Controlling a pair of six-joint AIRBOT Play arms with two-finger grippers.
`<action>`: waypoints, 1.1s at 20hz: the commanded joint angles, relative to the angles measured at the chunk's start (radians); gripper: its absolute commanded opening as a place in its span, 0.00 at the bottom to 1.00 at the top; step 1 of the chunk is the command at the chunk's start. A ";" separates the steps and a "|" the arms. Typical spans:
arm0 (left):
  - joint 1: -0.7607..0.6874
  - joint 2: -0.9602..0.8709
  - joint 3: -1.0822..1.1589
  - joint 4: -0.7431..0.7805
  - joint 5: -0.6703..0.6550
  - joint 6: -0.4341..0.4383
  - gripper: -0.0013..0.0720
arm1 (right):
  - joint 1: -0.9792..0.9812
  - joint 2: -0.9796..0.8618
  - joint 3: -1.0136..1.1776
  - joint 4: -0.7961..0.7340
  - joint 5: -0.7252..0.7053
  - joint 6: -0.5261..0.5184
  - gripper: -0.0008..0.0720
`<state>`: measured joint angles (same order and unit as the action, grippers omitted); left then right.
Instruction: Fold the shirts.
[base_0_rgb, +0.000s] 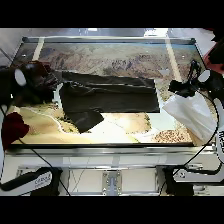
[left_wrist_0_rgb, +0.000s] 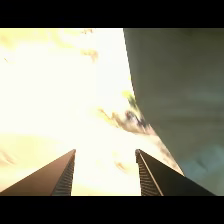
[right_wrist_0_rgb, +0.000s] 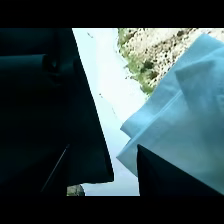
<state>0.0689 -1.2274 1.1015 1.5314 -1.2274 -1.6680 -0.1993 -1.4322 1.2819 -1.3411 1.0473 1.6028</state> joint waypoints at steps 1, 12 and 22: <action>0.018 0.132 -0.445 -0.370 0.237 -0.115 0.61 | -0.004 0.011 -0.075 0.143 -0.019 -0.072 0.67; 0.016 0.070 -0.583 -0.801 0.496 -0.047 0.61 | -0.005 0.026 -0.078 0.255 -0.040 -0.163 0.67; -0.019 -0.024 -0.558 -1.309 0.545 0.305 0.03 | -0.023 0.026 -0.113 0.167 0.050 -0.078 0.67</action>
<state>0.0532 -1.2438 0.5289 0.3908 -0.7002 -1.5063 -0.2096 -1.4059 1.1923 -1.1259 1.0740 1.4624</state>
